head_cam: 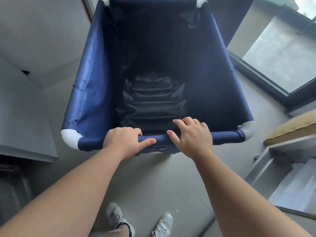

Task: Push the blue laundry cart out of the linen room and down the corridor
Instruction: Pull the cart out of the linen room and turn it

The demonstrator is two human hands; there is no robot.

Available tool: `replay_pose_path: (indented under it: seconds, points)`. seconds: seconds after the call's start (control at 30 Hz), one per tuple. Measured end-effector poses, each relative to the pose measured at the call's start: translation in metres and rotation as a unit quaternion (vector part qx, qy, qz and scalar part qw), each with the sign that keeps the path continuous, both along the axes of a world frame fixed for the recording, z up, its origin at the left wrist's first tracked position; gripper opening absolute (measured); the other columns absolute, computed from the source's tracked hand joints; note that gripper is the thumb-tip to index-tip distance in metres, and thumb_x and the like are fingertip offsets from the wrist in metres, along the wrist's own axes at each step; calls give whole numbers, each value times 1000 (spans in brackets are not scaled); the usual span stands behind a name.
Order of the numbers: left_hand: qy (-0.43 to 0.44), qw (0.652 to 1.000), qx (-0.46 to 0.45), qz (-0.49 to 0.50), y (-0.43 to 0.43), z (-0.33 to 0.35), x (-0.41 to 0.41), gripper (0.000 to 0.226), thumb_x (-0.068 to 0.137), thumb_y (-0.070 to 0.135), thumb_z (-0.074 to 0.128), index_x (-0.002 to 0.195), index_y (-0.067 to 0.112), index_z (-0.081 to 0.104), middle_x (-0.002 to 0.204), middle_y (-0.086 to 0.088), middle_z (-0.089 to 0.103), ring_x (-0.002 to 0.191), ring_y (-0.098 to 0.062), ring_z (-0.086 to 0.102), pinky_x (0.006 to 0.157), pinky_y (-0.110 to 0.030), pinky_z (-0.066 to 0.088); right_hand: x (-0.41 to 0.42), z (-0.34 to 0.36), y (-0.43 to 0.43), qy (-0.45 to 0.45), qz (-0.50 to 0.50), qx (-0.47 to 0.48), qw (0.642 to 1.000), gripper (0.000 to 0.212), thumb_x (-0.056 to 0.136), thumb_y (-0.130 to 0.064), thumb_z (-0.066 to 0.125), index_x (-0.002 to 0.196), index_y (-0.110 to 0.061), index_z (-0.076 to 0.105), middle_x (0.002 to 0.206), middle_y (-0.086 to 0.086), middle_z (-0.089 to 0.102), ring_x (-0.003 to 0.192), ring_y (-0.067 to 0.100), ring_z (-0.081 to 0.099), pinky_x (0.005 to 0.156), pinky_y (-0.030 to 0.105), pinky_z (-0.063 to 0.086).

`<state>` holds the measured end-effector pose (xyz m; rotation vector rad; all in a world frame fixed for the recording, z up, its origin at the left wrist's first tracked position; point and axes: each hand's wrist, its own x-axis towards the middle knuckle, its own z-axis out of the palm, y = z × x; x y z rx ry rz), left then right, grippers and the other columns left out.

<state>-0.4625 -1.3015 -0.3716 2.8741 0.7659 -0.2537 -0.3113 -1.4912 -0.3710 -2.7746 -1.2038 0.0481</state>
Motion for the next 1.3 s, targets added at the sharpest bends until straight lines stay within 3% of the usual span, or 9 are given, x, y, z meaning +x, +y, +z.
replay_pose_path:
  seconds: [0.33, 0.67, 0.8, 0.9, 1.13, 1.3]
  points:
    - [-32, 999, -8, 35, 6, -8, 30, 95, 57, 99, -7, 83, 34, 58, 76, 13, 60, 73, -17, 59, 56, -33, 35, 49, 2, 23, -4, 33, -31, 999, 60, 91, -67, 29, 127, -30, 59, 116, -4, 61, 102, 22, 58, 73, 38, 48]
    - [8, 996, 15, 83, 8, -1, 54, 93, 62, 97, -2, 92, 36, 62, 86, 14, 62, 79, -18, 59, 59, -32, 39, 87, -3, 40, -3, 83, -11, 997, 60, 91, -69, 30, 129, -31, 58, 117, -7, 61, 104, 20, 59, 64, 34, 46]
    - [24, 994, 11, 111, 9, 3, 64, 102, 56, 100, -8, 94, 36, 63, 83, 13, 62, 80, -17, 60, 65, -33, 47, 101, -6, 47, -3, 99, -1, 995, 65, 88, -70, 25, 125, -30, 59, 112, -6, 61, 100, 22, 59, 62, 35, 46]
    - [33, 991, 9, 132, 11, 4, 72, 111, 49, 100, -14, 93, 36, 65, 75, 12, 60, 78, -18, 58, 63, -33, 44, 115, -8, 57, -9, 117, 16, 993, 66, 87, -70, 26, 122, -26, 62, 106, -4, 62, 95, 23, 60, 59, 35, 43]
    - [16, 982, 38, 182, 12, 2, 100, 104, 56, 100, -8, 85, 34, 67, 70, 11, 59, 73, -17, 57, 58, -31, 42, 157, -8, 84, -27, 172, 18, 984, 67, 87, -71, 23, 120, -26, 61, 101, -4, 61, 88, 23, 62, 56, 33, 40]
    - [3, 974, 56, 221, 13, 4, 118, 101, 56, 99, -9, 80, 33, 64, 65, 11, 54, 69, -19, 56, 53, -31, 35, 184, -4, 105, -48, 216, 1, 975, 71, 88, -71, 17, 123, -25, 60, 98, -3, 61, 66, 26, 62, 50, 31, 31]
